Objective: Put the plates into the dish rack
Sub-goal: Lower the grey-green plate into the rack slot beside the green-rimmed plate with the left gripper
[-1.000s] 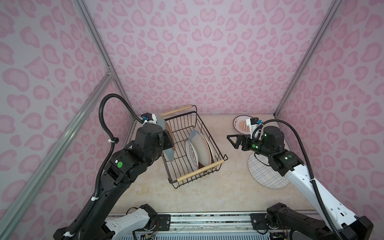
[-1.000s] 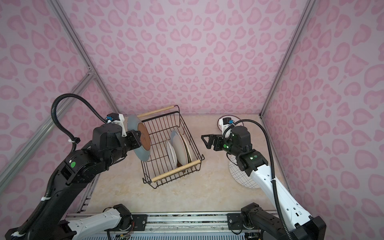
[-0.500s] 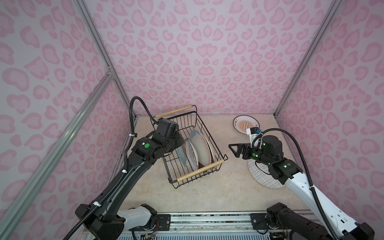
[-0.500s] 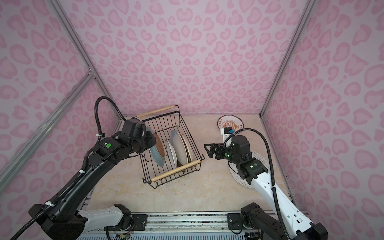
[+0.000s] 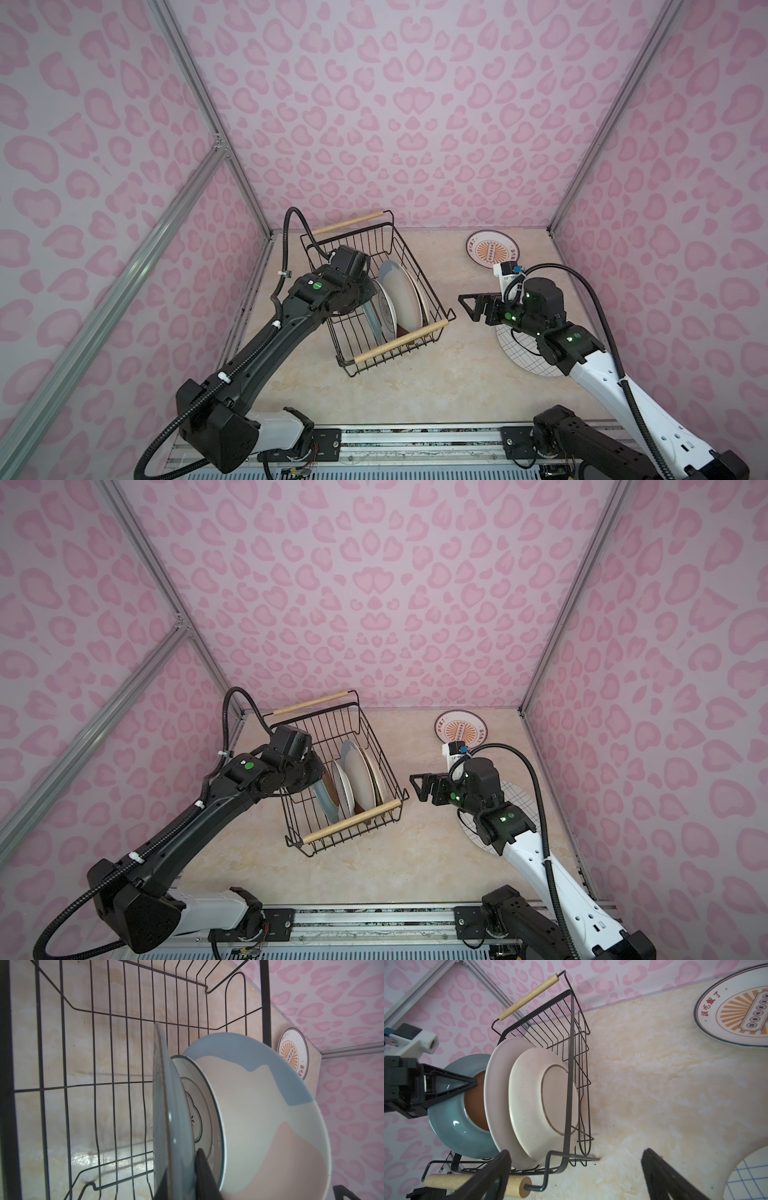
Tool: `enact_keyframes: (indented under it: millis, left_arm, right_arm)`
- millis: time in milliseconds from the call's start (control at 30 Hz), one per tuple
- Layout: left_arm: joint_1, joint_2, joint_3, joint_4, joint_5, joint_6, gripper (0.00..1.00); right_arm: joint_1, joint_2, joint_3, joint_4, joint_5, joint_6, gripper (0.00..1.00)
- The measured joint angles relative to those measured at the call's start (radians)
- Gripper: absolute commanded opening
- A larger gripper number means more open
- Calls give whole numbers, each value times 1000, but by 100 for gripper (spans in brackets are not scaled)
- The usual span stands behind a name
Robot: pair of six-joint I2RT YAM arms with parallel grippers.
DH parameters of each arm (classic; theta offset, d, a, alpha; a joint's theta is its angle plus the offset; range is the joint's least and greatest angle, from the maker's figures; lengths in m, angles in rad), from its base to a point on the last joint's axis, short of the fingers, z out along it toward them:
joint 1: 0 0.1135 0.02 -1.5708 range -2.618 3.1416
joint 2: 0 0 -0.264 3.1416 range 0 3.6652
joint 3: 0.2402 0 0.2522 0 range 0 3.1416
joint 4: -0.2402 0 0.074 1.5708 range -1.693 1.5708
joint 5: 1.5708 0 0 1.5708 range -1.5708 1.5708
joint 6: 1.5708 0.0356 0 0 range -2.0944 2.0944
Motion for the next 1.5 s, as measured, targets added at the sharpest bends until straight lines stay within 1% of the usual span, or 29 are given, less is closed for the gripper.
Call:
enact_keyframes:
  millis: [400,633,900,1067,1500]
  left_arm:
    - [-6,21,-40,23,19,-30,3]
    - [-33,39,-40,23,15,-41,3]
    - [-74,40,-52,24,-26,-83,3]
    - [-100,40,-56,25,-58,-85,3]
    - [-122,40,-68,31,-85,-95,5]
  right_arm:
    - [-6,-24,-34,15,8,4,97]
    - [-6,-25,-46,18,4,22,97]
    - [-6,-25,-53,20,2,22,97]
    - [-6,-26,-60,21,-5,27,97]
    - [-6,-48,-77,21,-8,30,97]
